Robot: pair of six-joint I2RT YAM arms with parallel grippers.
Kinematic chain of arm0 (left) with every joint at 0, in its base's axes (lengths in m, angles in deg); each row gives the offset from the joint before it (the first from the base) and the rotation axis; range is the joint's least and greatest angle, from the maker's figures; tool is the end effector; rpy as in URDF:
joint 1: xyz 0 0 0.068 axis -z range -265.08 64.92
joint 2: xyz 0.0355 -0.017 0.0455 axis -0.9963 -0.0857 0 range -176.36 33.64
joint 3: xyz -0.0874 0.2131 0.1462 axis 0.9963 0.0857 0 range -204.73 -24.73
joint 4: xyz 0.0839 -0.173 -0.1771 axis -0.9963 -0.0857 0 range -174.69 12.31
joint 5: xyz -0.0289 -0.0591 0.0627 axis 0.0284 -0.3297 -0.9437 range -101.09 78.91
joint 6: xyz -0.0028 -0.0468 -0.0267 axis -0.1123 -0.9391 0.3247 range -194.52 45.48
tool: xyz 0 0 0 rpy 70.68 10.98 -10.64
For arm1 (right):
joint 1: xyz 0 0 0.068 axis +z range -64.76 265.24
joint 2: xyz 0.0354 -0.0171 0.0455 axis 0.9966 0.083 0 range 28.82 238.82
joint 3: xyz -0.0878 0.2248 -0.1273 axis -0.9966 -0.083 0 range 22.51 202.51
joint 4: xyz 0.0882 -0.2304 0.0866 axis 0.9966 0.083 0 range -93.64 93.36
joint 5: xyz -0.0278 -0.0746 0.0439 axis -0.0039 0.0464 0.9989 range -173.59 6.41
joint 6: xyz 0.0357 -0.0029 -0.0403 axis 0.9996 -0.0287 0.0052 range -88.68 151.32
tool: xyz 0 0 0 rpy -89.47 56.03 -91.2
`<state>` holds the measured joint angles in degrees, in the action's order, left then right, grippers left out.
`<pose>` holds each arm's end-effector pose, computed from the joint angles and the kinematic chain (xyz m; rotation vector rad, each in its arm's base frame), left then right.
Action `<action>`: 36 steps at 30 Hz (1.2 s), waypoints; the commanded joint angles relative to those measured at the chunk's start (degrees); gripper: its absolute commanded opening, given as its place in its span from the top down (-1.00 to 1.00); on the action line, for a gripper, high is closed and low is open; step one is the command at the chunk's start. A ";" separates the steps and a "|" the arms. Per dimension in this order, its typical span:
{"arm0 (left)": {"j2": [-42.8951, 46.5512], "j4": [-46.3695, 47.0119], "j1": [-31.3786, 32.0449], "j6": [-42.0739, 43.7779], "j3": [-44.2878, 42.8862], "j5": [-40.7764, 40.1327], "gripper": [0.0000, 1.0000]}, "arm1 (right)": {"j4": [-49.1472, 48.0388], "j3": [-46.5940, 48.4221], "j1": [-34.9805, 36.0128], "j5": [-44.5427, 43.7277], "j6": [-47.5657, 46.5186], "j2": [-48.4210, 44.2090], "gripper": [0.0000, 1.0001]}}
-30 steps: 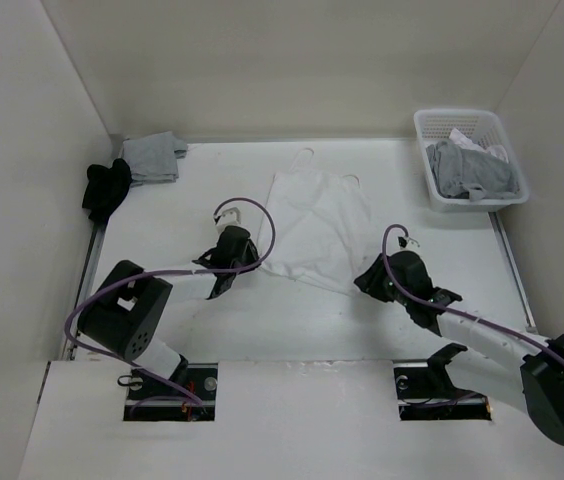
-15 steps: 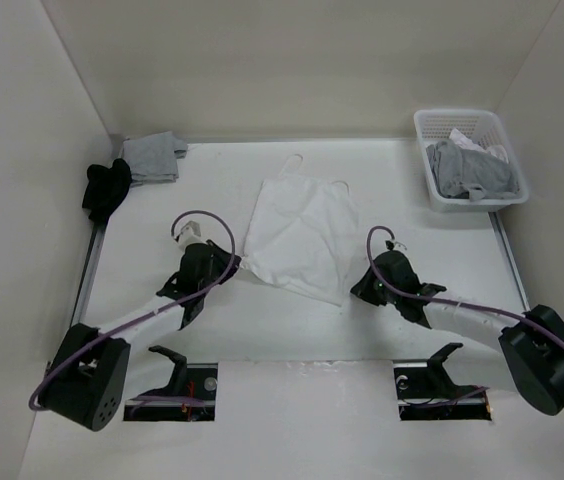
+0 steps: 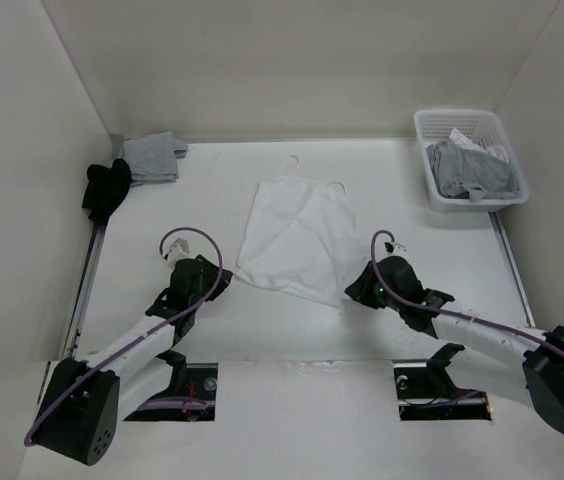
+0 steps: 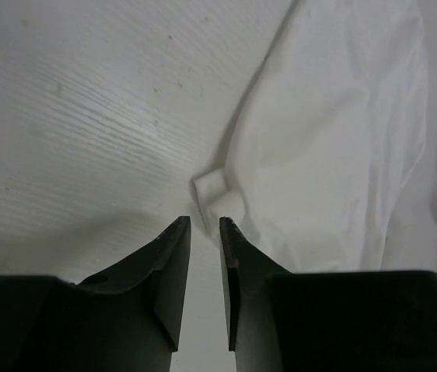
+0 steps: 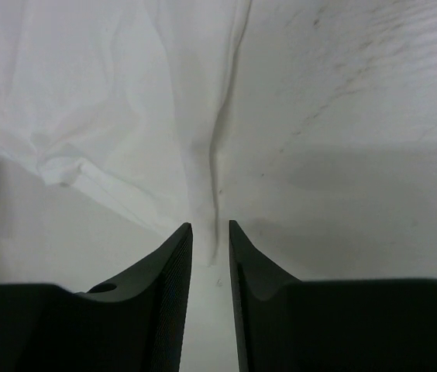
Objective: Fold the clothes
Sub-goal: Flatten the tank top out
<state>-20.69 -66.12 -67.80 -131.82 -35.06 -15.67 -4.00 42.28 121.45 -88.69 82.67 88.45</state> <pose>0.1692 -0.0496 0.1422 -0.8022 2.0612 -0.6657 0.1612 0.1140 0.1607 0.3597 2.3298 0.6934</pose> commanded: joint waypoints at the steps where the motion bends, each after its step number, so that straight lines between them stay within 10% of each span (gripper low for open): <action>1: 0.72 -1.11 5.60 6.31 -3.64 -4.81 0.60 | 0.36 2.20 3.64 0.79 0.33 1.70 0.39; 13: -7.98 -0.06 9.13 9.83 -8.57 -9.57 0.33 | -4.56 3.17 7.08 0.88 1.82 8.38 0.22; 19: -14.05 2.92 10.36 11.33 -10.76 -8.35 0.34 | -8.77 3.96 7.08 1.33 2.52 13.22 0.75; 24: -11.00 0.75 10.80 11.77 -13.22 -5.44 0.75 | -3.88 5.71 6.73 -3.93 -0.10 0.61 0.94; 30: 4.21 -12.08 10.01 12.12 -15.86 -9.48 0.58 | 12.56 13.61 5.76 -7.73 -3.80 -21.64 0.94; 36: 5.64 -13.77 10.44 12.47 -19.28 -9.05 0.55 | 16.44 27.93 9.26 -9.92 -8.72 -22.91 0.94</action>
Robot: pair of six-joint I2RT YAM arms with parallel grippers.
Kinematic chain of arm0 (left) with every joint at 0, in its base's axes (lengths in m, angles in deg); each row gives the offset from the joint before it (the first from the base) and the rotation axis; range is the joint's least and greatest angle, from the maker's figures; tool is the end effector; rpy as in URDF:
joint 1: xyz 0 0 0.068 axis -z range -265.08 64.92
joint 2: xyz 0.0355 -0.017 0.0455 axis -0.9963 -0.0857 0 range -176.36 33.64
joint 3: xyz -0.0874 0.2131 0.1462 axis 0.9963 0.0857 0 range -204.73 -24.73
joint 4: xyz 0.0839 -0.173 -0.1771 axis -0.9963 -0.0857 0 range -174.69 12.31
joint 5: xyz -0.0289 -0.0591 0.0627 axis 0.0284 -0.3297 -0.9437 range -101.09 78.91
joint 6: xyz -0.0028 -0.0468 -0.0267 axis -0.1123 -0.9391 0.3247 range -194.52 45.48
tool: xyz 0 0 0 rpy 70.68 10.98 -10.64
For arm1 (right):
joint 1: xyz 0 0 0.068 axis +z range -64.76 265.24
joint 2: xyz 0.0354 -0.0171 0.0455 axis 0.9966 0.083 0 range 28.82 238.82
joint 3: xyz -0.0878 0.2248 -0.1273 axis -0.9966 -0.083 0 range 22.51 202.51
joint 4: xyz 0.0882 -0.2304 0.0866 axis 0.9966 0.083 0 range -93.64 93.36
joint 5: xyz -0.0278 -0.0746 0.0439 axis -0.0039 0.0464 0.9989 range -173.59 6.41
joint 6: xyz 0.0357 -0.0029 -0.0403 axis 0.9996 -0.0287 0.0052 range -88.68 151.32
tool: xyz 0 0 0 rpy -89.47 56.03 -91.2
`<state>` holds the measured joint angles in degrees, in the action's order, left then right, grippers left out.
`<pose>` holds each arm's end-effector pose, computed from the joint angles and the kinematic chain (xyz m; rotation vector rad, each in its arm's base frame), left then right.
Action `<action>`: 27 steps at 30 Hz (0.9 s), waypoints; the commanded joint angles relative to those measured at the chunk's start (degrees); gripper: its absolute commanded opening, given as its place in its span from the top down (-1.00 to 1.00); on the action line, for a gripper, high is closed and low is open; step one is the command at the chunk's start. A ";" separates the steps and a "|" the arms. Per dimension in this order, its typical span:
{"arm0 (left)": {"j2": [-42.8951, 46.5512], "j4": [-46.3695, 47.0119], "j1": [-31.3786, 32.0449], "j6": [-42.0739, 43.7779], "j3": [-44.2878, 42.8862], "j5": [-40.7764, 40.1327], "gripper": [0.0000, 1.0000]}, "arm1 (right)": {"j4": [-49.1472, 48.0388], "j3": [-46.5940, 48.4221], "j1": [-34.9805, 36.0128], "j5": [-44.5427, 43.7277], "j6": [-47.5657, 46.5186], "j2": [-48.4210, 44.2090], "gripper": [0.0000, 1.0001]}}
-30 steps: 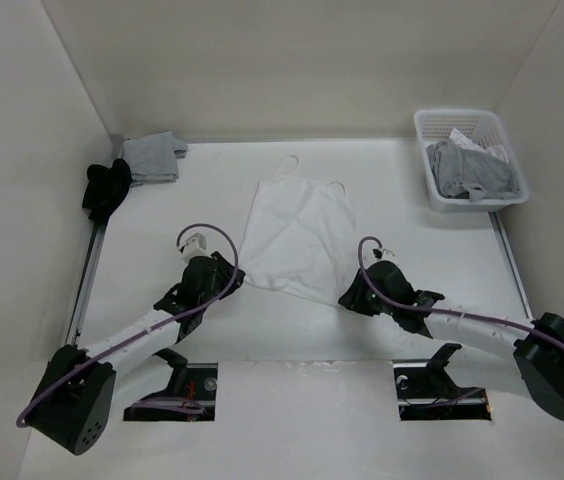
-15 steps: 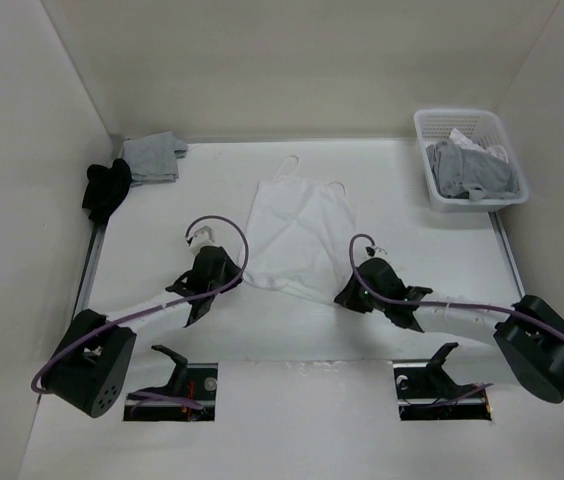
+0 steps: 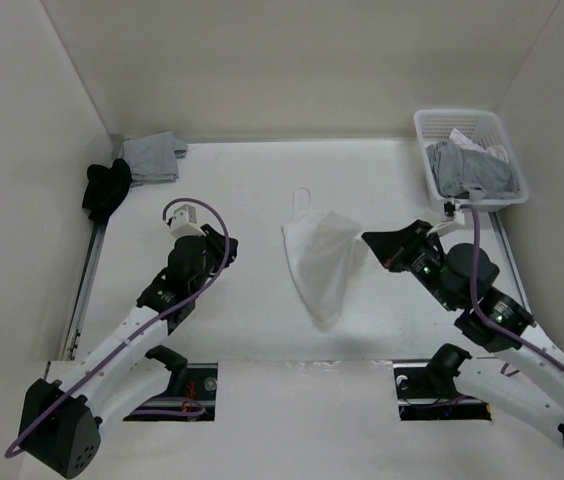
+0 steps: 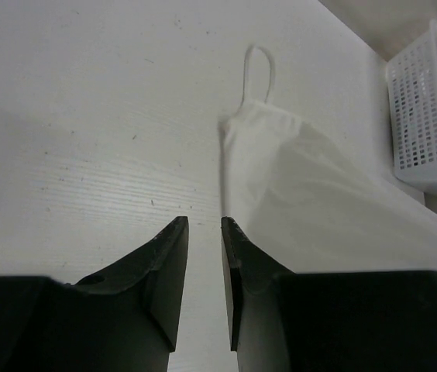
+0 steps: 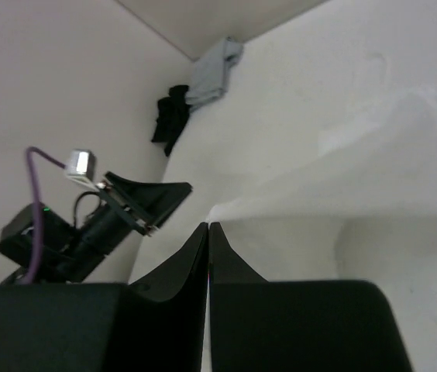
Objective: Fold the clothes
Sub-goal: Flatten the tank top out
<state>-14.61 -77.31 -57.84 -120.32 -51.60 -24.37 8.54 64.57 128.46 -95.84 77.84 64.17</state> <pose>0.1776 -0.0822 0.2380 -0.4737 1.9208 -0.6221 0.1139 0.0966 0.3441 0.2219 1.7512 0.9929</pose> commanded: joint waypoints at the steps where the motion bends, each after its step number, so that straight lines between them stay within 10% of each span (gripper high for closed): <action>1: -0.79 -2.41 1.09 0.80 -3.44 0.00 0.55 | 3.81 8.18 3.65 -4.00 -5.03 2.52 0.94; 15: -0.62 0.06 1.37 1.42 -5.29 1.32 0.55 | -5.86 44.12 0.23 5.66 -12.15 41.71 0.97; 21: 3.42 -1.70 -5.22 1.15 -7.49 3.70 0.54 | -2.34 54.44 5.77 -0.65 -13.91 41.04 0.97; 27: 6.06 -3.19 -8.04 0.98 -9.68 4.49 0.54 | -1.82 41.12 7.62 -8.04 -10.50 29.71 0.97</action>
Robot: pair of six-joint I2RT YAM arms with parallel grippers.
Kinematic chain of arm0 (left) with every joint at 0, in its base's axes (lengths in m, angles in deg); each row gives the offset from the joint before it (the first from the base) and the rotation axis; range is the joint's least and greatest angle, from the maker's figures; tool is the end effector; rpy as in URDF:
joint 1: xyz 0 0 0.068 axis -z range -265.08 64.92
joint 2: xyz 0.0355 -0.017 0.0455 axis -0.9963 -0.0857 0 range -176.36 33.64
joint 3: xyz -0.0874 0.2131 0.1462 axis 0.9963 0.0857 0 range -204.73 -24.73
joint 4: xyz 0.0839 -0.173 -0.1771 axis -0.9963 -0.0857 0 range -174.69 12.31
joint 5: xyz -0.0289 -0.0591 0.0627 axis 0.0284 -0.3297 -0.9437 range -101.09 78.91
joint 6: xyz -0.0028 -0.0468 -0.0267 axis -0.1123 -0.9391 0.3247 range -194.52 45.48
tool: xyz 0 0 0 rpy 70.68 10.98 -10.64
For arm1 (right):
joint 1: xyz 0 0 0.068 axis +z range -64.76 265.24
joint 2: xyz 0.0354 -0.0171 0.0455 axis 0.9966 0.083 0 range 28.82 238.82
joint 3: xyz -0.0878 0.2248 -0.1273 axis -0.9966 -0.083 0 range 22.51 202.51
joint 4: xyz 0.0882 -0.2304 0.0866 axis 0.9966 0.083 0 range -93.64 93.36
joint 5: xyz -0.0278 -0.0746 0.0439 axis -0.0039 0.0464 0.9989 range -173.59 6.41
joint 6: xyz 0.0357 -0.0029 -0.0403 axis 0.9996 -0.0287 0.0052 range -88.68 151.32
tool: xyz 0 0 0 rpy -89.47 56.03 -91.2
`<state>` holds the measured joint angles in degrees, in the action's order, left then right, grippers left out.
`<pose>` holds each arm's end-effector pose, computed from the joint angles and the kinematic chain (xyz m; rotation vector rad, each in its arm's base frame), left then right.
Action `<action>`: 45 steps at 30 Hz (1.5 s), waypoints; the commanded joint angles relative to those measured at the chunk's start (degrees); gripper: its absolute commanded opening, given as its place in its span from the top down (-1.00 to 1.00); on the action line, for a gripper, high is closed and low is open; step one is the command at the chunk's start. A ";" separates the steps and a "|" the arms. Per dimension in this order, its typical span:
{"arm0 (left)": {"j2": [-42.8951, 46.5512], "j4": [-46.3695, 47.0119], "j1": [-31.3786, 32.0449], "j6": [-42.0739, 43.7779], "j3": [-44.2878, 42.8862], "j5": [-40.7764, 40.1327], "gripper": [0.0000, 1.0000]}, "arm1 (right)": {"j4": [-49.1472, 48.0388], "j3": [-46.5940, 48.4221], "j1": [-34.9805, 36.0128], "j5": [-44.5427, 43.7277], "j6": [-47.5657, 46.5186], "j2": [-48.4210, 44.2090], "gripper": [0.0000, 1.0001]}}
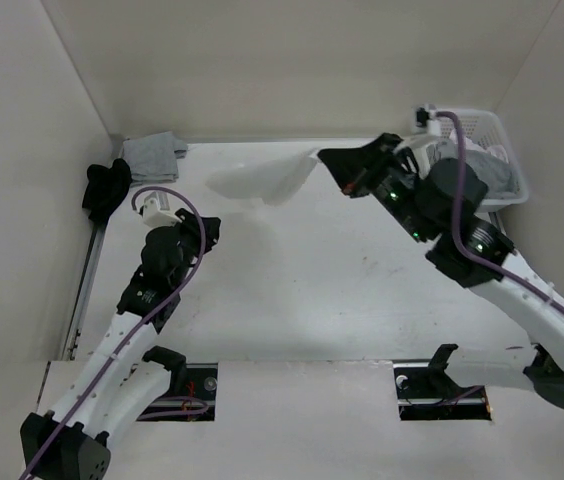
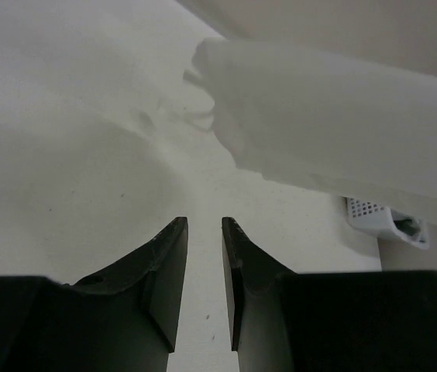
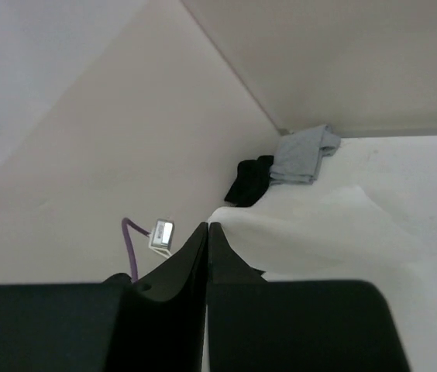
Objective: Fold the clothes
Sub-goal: Flatten the tank top out
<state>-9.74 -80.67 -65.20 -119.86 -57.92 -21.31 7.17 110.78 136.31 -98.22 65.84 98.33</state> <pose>0.1770 -0.0572 0.2856 -0.5328 1.7663 -0.6479 0.1626 0.1869 0.5114 0.0032 1.5220 1.0340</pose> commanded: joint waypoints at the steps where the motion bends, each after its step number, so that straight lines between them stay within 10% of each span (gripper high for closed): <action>1: 1.10 0.00 -0.68 0.52 -3.72 1.52 0.54 | -0.79 -9.21 -1.10 -6.02 2.99 -6.57 0.97; 15: -7.24 -1.76 6.25 0.43 5.85 2.13 0.58 | -8.43 -60.13 -19.37 5.31 15.05 -18.63 0.95; 29: -12.07 -11.08 32.97 -12.56 10.16 -10.16 0.33 | -12.39 -65.15 -22.99 6.90 13.82 -18.10 0.95; 45: -16.47 -12.67 39.40 -25.94 10.78 -15.01 0.35 | -12.83 -66.30 -22.64 7.69 14.26 -19.15 0.94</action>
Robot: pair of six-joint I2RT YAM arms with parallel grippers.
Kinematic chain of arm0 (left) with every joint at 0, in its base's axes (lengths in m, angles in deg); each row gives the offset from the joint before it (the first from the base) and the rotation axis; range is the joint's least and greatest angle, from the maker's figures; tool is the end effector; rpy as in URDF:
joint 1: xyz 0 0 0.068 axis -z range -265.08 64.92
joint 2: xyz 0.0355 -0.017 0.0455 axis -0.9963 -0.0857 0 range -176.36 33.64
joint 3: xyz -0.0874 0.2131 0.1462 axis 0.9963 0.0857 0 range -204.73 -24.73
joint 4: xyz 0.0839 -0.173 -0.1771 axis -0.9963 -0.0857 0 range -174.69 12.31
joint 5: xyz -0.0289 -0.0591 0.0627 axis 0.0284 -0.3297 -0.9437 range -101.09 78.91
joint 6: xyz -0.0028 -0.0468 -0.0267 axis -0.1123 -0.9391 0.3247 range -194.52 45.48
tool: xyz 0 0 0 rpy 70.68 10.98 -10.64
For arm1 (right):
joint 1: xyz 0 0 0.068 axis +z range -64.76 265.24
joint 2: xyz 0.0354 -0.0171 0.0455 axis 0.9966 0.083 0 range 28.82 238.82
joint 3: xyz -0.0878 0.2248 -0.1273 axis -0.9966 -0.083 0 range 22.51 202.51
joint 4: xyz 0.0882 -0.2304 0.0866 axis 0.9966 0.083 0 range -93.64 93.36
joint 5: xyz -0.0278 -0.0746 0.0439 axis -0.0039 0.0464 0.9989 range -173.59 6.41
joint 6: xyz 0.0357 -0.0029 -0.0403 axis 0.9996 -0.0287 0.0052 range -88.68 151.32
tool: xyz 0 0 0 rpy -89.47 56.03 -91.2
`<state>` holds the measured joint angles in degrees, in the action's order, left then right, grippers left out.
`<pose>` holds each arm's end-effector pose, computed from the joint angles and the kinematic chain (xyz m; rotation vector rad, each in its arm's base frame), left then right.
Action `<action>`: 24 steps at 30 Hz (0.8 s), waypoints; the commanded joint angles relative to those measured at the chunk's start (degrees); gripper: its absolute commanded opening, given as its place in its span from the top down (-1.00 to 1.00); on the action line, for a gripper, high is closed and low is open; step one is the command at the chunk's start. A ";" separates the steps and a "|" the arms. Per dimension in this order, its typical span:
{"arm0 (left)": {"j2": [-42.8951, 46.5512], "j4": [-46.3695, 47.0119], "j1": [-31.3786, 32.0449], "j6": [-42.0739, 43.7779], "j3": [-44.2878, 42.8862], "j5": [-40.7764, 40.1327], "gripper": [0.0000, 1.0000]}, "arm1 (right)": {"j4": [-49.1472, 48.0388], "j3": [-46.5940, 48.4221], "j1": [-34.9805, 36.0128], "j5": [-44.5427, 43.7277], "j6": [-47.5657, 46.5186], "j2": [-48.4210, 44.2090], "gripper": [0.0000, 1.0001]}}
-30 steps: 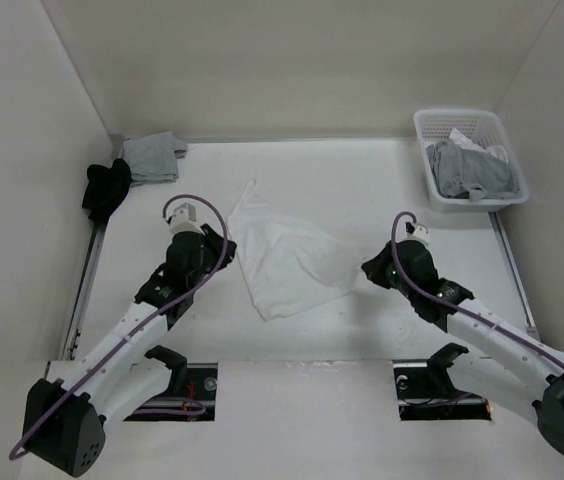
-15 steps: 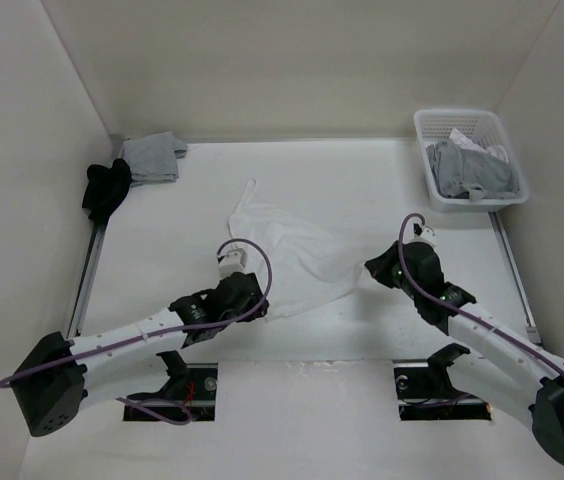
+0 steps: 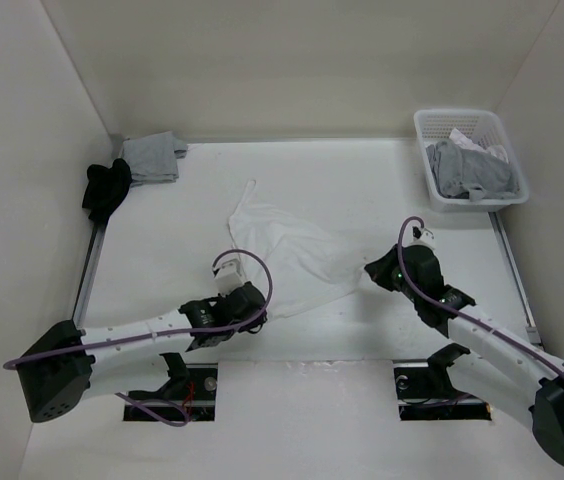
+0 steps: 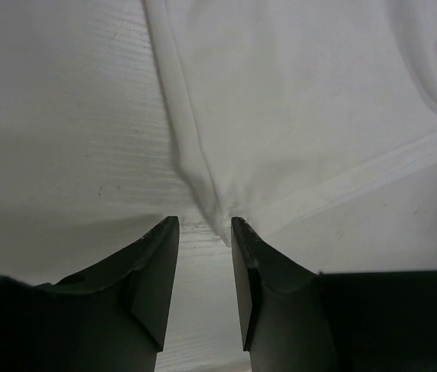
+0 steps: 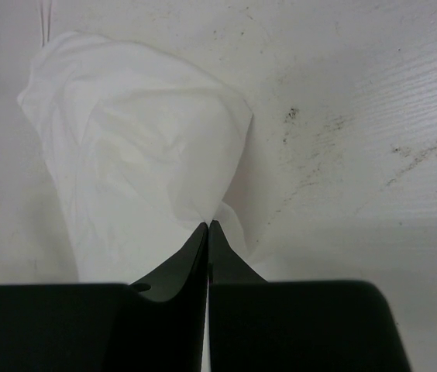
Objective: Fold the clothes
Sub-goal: Flatten the tank top out
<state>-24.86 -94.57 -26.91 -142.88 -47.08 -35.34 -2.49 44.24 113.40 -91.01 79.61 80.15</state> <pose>0.1069 -0.1445 0.1575 -0.3912 2.4151 -0.4927 0.1711 0.0863 0.1949 0.4585 2.1245 0.6537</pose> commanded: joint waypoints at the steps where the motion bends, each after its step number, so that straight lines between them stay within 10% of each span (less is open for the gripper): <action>1: -2.22 1.76 1.46 -3.10 -0.24 -0.97 0.35 | -3.17 0.24 0.27 0.48 0.49 -0.97 0.94; 13: -7.59 7.65 1.81 -3.54 -0.85 0.52 0.41 | -3.17 -0.82 0.88 0.56 0.84 -2.11 0.94; 24: 5.56 9.07 -1.17 2.86 -2.95 0.00 1.00 | 0.68 0.93 1.58 0.56 -0.04 -6.93 0.99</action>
<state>-26.94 -87.12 -26.45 -143.86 -47.25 -34.14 -2.25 43.33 114.21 -90.59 79.76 76.48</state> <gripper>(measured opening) 0.014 0.012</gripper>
